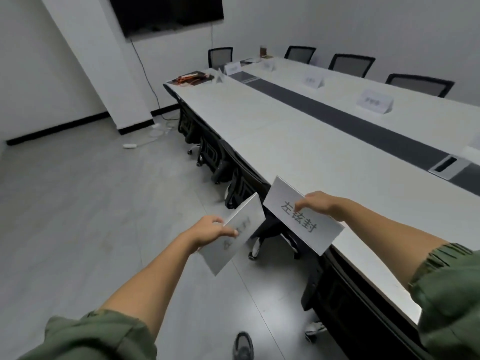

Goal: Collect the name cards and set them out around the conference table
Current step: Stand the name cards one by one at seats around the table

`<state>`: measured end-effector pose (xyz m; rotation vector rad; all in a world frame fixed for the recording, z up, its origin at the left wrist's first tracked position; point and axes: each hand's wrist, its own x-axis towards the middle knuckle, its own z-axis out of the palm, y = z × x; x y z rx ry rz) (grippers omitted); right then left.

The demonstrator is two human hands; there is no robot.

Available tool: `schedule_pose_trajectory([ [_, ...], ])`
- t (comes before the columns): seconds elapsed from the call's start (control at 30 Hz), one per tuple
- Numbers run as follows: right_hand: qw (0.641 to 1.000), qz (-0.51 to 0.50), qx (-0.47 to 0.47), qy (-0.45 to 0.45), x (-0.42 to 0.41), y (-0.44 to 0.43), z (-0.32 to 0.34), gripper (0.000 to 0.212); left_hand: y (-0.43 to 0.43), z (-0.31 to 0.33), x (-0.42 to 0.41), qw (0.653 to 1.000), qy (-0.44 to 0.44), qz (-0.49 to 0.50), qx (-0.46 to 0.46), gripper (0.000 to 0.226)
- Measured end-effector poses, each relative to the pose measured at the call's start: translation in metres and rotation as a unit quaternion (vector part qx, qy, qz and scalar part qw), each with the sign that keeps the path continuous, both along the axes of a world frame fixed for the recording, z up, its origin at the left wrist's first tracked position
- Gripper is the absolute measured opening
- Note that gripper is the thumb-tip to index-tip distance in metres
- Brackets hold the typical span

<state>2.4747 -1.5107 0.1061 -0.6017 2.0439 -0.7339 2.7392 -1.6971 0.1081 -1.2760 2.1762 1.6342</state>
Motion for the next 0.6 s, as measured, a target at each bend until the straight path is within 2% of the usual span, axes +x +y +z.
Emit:
schedule_pose_trajectory([
  [0.07,0.999,-0.05,0.003,0.002,-0.028,-0.014,-0.003,0.037,-0.031,-0.005,-0.04,0.999,0.006,-0.039,-0.007,0.073],
  [0.2,0.992,-0.123,0.011,0.006,-0.069,-0.028,-0.004,0.036,-0.074,-0.003,-0.114,0.991,0.01,-0.134,-0.02,0.065],
  [0.3,0.982,-0.188,0.016,-0.003,-0.097,-0.021,-0.007,0.035,-0.099,-0.003,-0.178,0.979,0.008,-0.201,-0.023,0.069],
  [0.5,0.949,-0.313,0.034,-0.029,-0.15,0.03,-0.024,0.04,-0.103,-0.022,-0.283,0.956,-0.015,-0.294,-0.01,0.079],
  [0.6,0.934,-0.353,0.036,-0.049,-0.179,0.051,-0.035,0.043,-0.094,-0.032,-0.328,0.948,-0.039,-0.316,-0.003,0.093],
])
